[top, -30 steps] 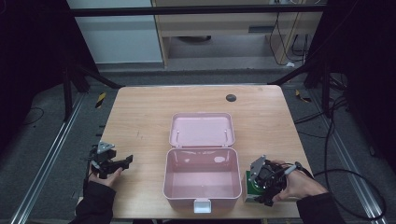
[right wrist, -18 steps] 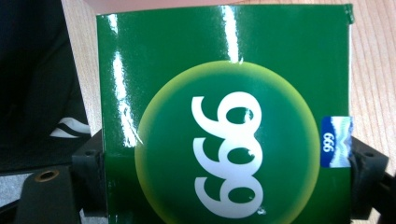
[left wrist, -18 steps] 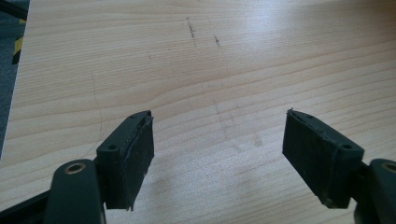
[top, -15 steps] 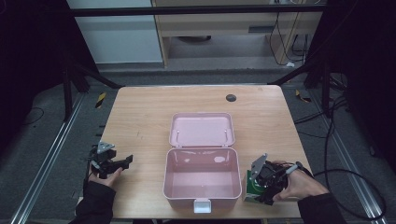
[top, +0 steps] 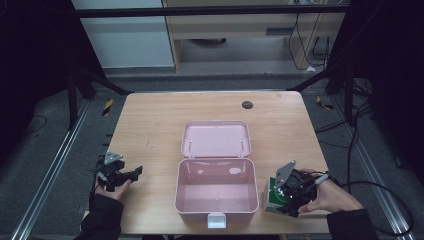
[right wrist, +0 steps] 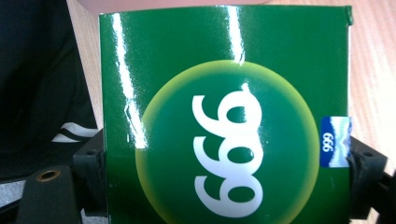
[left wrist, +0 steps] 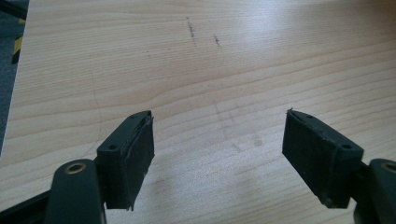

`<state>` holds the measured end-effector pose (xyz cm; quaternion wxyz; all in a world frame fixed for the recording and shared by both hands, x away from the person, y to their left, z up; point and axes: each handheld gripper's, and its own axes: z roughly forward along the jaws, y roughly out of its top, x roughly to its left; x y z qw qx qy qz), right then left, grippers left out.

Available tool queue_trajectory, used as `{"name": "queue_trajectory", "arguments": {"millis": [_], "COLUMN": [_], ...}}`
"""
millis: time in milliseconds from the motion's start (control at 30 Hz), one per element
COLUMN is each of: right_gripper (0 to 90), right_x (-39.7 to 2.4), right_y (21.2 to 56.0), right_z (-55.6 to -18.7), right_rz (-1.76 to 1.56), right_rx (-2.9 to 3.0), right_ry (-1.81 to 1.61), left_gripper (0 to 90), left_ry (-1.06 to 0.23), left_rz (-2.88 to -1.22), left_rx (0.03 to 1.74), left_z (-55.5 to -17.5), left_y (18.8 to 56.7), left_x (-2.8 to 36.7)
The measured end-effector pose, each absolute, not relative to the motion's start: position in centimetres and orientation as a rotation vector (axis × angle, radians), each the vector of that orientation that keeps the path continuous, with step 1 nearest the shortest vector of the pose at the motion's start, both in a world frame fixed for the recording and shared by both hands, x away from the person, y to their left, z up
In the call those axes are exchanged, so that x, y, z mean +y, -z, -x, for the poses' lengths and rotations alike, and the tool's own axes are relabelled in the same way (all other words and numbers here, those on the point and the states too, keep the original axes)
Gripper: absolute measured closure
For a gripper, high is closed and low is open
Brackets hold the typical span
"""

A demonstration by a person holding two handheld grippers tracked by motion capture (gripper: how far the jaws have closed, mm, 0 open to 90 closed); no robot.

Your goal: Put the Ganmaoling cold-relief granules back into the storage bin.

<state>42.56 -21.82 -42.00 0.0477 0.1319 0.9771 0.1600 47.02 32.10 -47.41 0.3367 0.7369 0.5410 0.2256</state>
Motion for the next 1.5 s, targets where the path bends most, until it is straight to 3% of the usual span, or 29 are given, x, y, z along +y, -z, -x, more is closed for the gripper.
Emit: {"name": "queue_trajectory", "arguments": {"millis": [1500], "right_gripper": [16.3], "right_x": [-21.3], "right_y": [32.7], "right_z": [-42.0], "right_rz": [-0.35], "right_rx": [2.883], "right_ry": [-0.548], "left_gripper": [24.3], "left_ry": [-0.584], "left_rz": [-1.925], "left_rx": [1.411], "left_z": [-47.0], "left_y": [47.4], "left_x": [32.1]}}
